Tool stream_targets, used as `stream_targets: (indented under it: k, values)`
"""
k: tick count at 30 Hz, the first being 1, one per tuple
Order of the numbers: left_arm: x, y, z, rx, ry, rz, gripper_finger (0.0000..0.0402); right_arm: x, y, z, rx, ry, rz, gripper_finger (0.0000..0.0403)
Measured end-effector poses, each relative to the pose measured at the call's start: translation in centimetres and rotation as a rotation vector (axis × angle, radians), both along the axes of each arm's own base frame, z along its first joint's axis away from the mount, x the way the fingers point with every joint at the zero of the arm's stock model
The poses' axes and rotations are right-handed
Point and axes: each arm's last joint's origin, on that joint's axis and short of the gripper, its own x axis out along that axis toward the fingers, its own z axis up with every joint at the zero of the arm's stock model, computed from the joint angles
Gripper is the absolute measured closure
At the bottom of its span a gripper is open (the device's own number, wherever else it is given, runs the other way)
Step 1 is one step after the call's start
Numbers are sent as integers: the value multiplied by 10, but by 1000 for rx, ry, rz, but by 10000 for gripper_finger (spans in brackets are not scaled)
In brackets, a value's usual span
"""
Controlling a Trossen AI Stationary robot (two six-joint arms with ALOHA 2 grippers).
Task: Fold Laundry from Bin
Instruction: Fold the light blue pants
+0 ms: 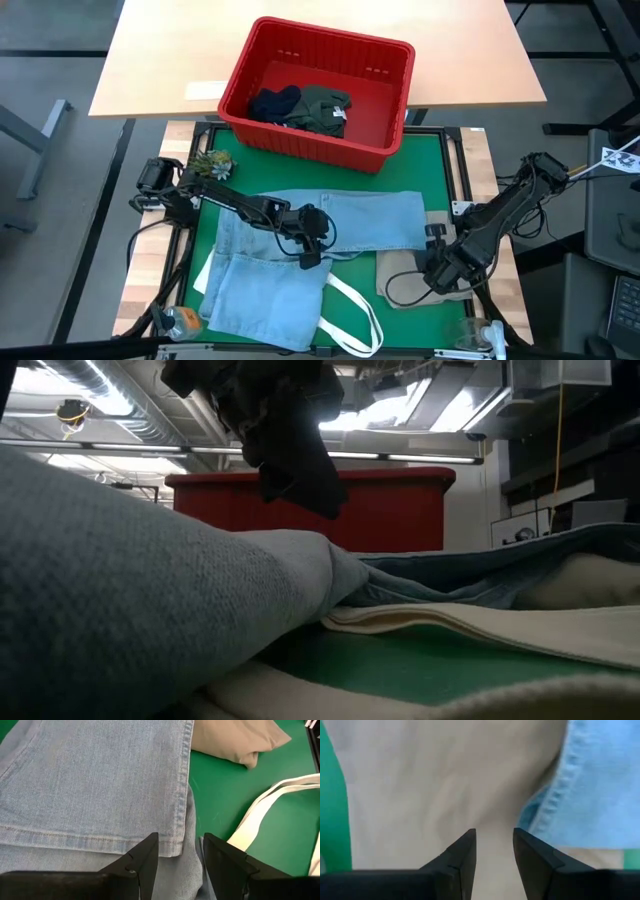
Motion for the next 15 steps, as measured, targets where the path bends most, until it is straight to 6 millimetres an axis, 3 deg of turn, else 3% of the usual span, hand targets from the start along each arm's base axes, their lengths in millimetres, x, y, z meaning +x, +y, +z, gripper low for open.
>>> stream_targets:
  k: [5,15]
  values:
    - [0,0,0,0,0,0,253,-1,-6,2,-122,-49,1,274]
    - [0,0,0,-1,0,1,253,-10,-15,-29,-159,-10,5,274]
